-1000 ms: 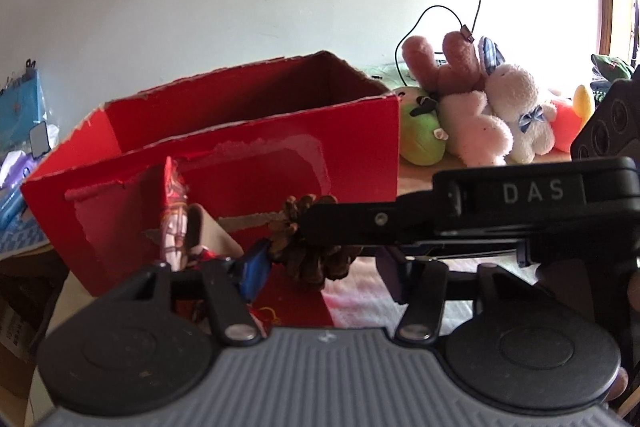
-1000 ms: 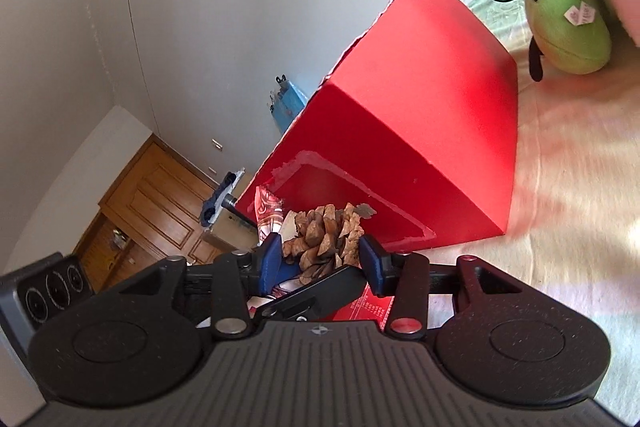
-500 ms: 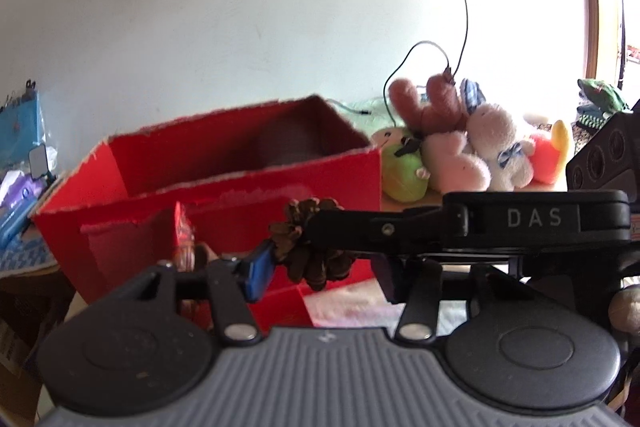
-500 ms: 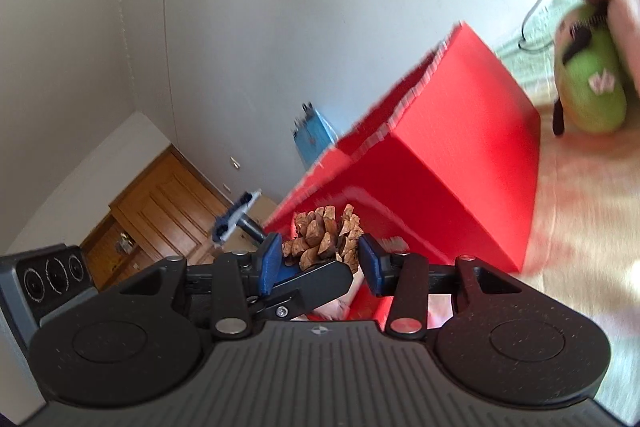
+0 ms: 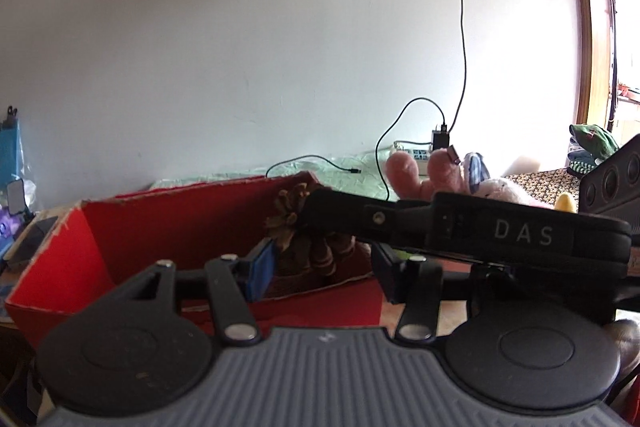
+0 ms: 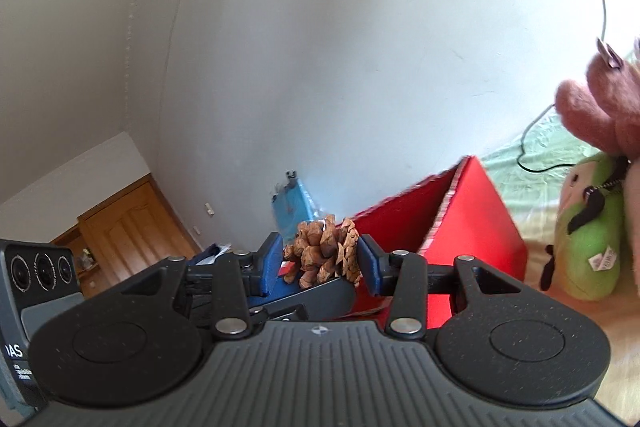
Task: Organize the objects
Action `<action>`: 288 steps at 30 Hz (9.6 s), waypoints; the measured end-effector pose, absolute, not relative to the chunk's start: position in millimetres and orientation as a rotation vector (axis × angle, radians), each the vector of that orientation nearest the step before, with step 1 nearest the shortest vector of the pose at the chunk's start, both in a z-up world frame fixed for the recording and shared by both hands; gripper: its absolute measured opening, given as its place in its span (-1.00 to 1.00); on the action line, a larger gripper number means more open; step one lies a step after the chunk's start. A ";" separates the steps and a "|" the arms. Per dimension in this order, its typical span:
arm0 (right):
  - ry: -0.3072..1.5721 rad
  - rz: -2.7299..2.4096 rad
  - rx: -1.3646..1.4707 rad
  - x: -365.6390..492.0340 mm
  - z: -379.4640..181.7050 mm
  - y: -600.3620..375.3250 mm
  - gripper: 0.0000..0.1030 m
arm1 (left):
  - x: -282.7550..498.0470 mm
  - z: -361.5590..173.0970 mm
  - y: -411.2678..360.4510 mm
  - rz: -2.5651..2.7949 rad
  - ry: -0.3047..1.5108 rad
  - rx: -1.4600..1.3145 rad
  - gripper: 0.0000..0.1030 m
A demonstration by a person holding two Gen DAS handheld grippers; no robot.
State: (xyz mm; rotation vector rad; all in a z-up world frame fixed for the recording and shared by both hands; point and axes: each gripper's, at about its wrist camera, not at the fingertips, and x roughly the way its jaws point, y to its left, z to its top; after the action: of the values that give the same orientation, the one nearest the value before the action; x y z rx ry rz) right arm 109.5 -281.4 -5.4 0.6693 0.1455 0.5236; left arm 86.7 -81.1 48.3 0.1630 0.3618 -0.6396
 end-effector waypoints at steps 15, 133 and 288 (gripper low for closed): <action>0.131 0.464 0.682 113.0 -12.4 -289.8 -0.16 | 108.4 39.7 -81.3 -0.657 0.422 0.087 0.14; 0.164 0.397 0.408 38.0 -29.7 -236.0 0.02 | 23.6 26.6 42.5 -0.351 0.419 0.117 0.77; 1.078 0.190 0.460 282.8 36.3 -207.5 -0.33 | 268.4 23.6 -24.6 -0.774 1.065 0.011 0.20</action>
State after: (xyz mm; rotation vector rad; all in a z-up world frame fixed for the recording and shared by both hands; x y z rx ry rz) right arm 282.8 -207.5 36.3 0.4598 1.0785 0.1900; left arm 268.4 -24.6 23.6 0.0107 1.0652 -0.7738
